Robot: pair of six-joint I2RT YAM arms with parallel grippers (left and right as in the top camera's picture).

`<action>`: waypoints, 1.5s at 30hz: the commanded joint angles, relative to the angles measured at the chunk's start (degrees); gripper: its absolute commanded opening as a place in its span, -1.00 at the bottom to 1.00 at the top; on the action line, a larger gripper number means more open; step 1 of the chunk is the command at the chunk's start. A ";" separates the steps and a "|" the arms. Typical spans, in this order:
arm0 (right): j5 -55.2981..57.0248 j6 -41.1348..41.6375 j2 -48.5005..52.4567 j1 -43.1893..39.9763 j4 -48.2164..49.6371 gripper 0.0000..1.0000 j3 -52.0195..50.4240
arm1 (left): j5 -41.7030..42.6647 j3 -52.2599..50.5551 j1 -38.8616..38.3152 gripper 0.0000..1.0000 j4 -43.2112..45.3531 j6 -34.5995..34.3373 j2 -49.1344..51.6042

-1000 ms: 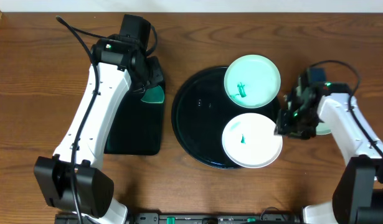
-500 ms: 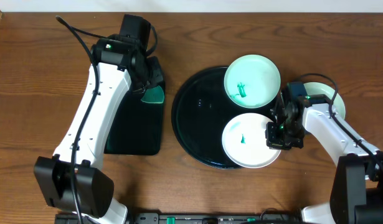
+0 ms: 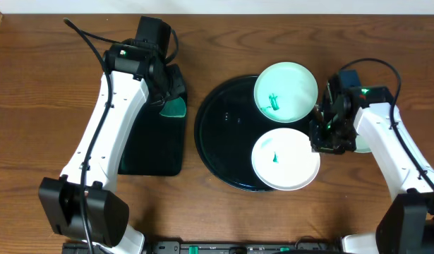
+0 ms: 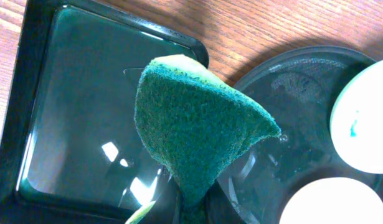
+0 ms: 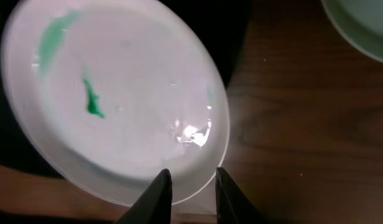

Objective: Clean dirty plates on tray and stack at the side
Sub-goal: 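Move right gripper back and grasp the white plate rim, then bring the sponge in left gripper down onto the white plate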

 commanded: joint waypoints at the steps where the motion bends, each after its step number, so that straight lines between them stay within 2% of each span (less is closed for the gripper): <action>1: 1.57 0.61 -0.26 -0.31 2.21 -0.59 -5.57 | -0.09 0.50 -0.07 -0.86 -0.35 0.52 0.00; 6: 3.28 1.77 -0.24 -0.31 4.74 -0.66 -9.18 | -0.09 0.50 -0.07 -0.85 -0.26 0.50 0.00; 11: 4.57 2.86 -0.24 -0.31 9.42 -0.64 -12.41 | -0.11 0.50 -0.07 -0.85 0.11 0.50 0.00; 18: 3.69 2.99 -0.26 0.04 12.81 -0.97 -14.34 | -0.11 0.50 -0.07 -0.86 0.09 0.52 0.00; 23: 0.94 3.50 -0.39 2.97 13.40 -0.98 -13.62 | -0.09 0.50 -0.07 -0.85 0.09 0.50 0.00; 28: 0.46 9.05 -1.09 10.08 16.24 -0.97 -10.56 | -0.09 0.50 -0.07 -0.85 -0.35 0.50 0.00; 36: 6.01 19.39 1.29 19.67 29.49 -0.98 -9.64 | -0.09 0.50 -0.07 -0.85 -1.18 0.50 0.00; 45: 6.29 22.51 8.68 20.24 34.86 -0.98 -9.64 | -0.04 -0.35 -0.07 -0.86 -1.25 0.24 0.00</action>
